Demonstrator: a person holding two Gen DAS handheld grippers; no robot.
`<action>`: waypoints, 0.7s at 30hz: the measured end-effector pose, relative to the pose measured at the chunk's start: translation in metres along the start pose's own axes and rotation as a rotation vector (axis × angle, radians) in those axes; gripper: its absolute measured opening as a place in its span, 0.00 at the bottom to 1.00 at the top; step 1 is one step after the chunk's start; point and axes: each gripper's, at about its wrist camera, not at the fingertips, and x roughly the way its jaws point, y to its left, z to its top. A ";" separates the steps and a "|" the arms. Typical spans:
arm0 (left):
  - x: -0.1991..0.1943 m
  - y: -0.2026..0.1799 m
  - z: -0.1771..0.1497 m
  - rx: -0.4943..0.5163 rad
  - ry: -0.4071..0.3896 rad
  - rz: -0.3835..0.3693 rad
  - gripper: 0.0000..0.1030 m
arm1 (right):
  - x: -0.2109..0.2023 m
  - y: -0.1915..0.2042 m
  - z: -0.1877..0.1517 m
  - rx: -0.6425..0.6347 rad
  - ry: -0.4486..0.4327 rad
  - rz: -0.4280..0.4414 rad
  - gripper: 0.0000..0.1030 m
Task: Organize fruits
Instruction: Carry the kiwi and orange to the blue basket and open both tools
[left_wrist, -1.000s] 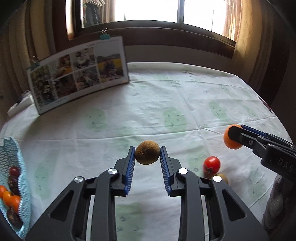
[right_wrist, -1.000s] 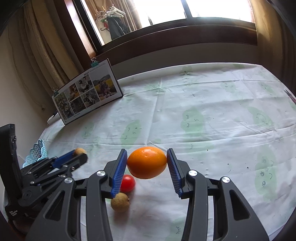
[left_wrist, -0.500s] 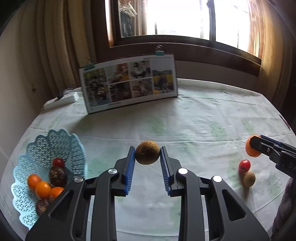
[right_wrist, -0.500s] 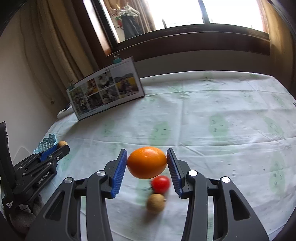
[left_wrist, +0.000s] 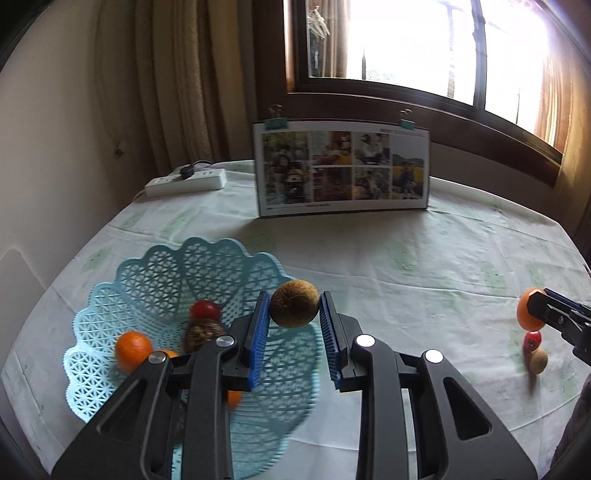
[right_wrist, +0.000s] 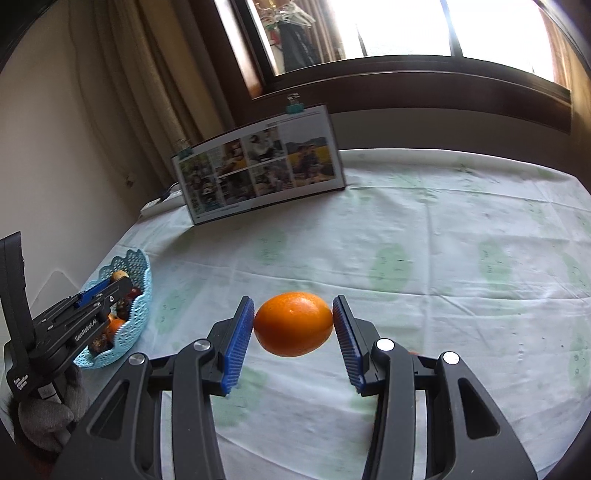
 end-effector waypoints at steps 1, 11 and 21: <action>0.000 0.007 0.000 -0.009 0.000 0.008 0.27 | 0.001 0.004 0.000 -0.008 0.003 0.006 0.44; -0.006 0.058 -0.002 -0.103 -0.013 0.078 0.49 | 0.014 0.049 0.000 -0.073 0.024 0.066 0.44; -0.027 0.097 0.000 -0.170 -0.061 0.137 0.56 | 0.023 0.098 0.007 -0.149 0.028 0.143 0.44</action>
